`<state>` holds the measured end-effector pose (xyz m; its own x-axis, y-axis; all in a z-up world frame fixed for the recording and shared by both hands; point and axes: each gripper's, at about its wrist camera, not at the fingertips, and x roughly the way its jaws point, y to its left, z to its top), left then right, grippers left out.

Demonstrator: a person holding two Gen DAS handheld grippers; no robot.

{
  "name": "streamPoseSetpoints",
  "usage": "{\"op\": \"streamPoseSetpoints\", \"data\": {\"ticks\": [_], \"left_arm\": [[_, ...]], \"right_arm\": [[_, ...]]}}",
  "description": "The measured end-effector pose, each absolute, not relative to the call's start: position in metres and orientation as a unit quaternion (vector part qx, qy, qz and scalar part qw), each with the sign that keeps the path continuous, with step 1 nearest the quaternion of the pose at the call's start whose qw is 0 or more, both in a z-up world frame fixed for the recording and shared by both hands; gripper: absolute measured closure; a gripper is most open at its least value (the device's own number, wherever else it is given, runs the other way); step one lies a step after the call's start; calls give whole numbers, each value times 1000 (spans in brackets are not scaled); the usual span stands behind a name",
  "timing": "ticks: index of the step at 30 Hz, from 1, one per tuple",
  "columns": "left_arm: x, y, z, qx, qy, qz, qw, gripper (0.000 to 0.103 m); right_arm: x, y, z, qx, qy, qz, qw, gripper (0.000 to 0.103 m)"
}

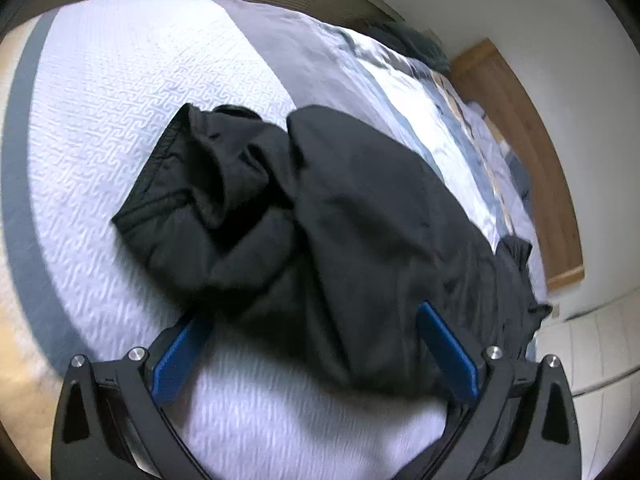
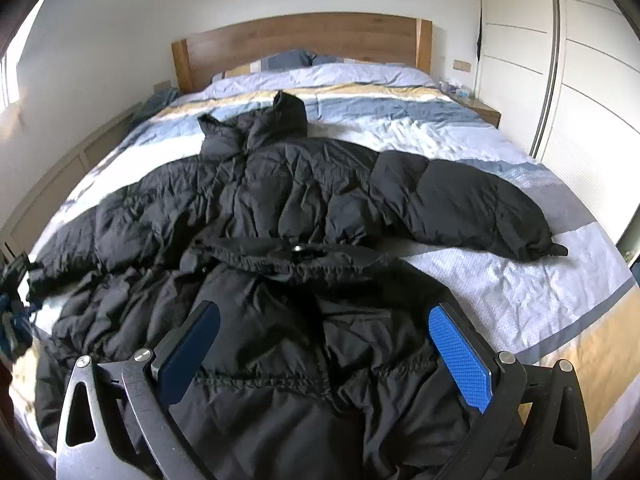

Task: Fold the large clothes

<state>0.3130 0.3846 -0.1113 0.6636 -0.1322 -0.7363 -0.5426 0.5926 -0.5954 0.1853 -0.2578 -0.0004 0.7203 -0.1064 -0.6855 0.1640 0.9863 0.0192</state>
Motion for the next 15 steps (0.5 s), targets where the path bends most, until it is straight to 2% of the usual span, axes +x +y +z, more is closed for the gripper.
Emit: {"op": "streamPoseSetpoints", "data": {"ticks": [4,6,7,9,10,12,15], "left_arm": [[328,395,-111,-452,373,133,799,4],[333,400,-111,-468,366,129,794,22],[334,400,-112,-476,363,126,791,28],[334,404,-115,-499,354,114,783,49],[333,405,-116,-505,351,110,781,53],[330,407,-116,-517,341,101,779,68],[329,402,-109,-511,335,95,786,79]], "right_arm": [[189,-257,-8,35,377,-70,923,1],[190,-257,-11,34,380,-69,922,1],[189,-257,-11,34,381,-69,921,1],[189,-256,-13,34,383,-67,921,1],[189,-255,-14,33,385,-65,920,1],[187,-254,-14,32,386,-62,920,1],[184,-253,-13,29,386,-55,920,1]]}}
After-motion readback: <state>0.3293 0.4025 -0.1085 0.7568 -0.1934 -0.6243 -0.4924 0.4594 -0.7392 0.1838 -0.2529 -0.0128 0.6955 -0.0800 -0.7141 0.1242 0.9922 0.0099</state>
